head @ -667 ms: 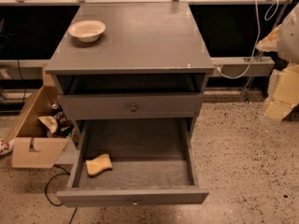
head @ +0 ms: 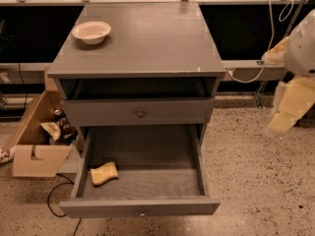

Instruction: Pick sponge from middle drawer and place on counter

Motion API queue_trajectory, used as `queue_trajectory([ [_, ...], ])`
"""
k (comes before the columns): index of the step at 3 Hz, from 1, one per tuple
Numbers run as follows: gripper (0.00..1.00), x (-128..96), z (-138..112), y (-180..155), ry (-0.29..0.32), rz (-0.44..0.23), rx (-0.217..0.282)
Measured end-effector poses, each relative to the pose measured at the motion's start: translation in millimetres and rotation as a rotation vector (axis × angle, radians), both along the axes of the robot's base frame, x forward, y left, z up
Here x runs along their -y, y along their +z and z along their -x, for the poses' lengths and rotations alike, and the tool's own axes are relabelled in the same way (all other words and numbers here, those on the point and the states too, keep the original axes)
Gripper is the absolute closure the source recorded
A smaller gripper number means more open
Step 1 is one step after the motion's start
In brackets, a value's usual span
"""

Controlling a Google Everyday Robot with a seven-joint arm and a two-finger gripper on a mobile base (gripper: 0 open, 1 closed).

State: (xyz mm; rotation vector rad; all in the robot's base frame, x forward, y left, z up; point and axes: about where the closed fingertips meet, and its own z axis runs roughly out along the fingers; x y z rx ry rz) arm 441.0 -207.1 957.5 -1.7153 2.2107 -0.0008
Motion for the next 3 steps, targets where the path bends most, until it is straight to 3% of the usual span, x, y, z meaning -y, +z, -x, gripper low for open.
queue_trajectory([
  [1, 0.00, -46.8, -9.8, -66.7, 0.048, -0.169, -0.081],
  [2, 0.00, -101.7, -15.8, -131.8, 0.090, -0.285, -0.147],
  [3, 0.00, -151.6, -21.4, -192.2, 0.081, -0.360, -0.185],
])
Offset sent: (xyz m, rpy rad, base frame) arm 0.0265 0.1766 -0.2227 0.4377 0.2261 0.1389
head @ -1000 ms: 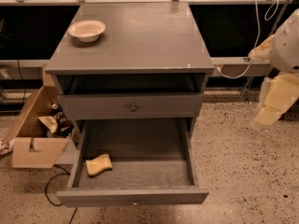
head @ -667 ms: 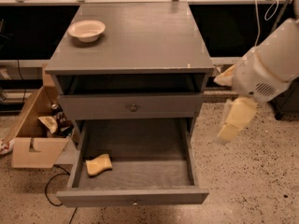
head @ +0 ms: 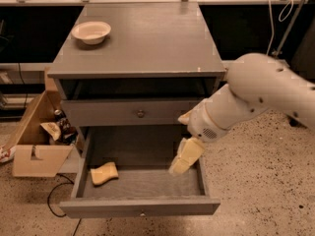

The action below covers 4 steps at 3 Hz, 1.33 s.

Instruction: Pick sponge from middle drawer and place on counter

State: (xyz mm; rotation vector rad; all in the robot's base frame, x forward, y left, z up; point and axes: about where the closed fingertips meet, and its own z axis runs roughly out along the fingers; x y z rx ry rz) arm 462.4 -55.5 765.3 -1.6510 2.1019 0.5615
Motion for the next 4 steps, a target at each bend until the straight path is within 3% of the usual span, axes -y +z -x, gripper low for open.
queue_trajectory([
  [1, 0.00, -4.6, -12.4, -2.0, -0.028, -0.014, 0.042],
  [3, 0.00, -15.8, -17.6, -32.6, -0.009, -0.029, 0.018],
  [4, 0.00, -51.7, -27.4, -111.1, 0.073, -0.011, 0.027],
])
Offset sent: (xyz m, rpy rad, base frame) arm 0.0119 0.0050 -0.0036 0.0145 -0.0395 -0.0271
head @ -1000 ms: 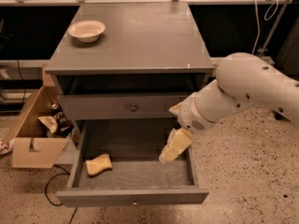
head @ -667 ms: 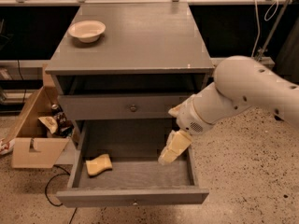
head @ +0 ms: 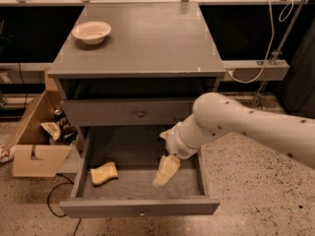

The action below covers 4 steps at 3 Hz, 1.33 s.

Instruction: Pick sponge from middle drawer and place on counter

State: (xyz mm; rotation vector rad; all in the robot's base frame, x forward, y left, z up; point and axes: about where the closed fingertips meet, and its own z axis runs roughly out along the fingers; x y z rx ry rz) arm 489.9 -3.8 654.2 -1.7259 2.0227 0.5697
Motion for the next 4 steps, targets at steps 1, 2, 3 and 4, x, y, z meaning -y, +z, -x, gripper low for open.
queue_trajectory([
  [1, 0.00, -33.7, -21.6, -53.0, 0.036, 0.014, 0.050],
  [2, 0.00, -62.7, -44.8, -89.2, 0.045, -0.049, 0.070],
  [3, 0.00, -92.2, -62.8, -115.5, 0.048, -0.133, 0.066],
  [4, 0.00, -123.8, -76.3, -144.3, 0.055, -0.219, 0.037],
])
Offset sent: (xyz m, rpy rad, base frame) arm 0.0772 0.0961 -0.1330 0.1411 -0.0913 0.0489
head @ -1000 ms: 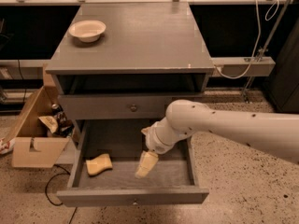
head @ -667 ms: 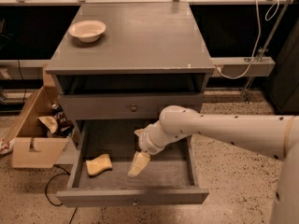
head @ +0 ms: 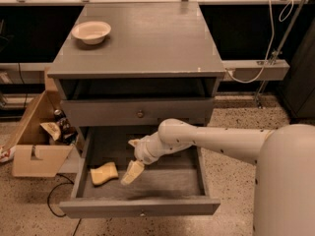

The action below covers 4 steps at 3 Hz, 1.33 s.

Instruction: Pick sponge from middle drawer and place on counter

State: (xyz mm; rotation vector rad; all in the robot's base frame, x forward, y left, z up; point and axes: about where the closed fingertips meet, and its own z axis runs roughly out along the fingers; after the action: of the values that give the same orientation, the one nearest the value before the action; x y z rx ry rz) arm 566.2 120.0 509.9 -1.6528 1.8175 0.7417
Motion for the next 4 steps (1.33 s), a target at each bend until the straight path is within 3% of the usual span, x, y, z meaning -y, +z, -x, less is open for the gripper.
queue_trajectory([
  [1, 0.00, 0.0, 0.8, -1.3, 0.000, 0.001, -0.003],
  [2, 0.00, -4.3, -4.4, -23.3, -0.011, 0.008, -0.015],
  [4, 0.00, -33.0, -35.5, -79.8, 0.009, 0.034, 0.039],
])
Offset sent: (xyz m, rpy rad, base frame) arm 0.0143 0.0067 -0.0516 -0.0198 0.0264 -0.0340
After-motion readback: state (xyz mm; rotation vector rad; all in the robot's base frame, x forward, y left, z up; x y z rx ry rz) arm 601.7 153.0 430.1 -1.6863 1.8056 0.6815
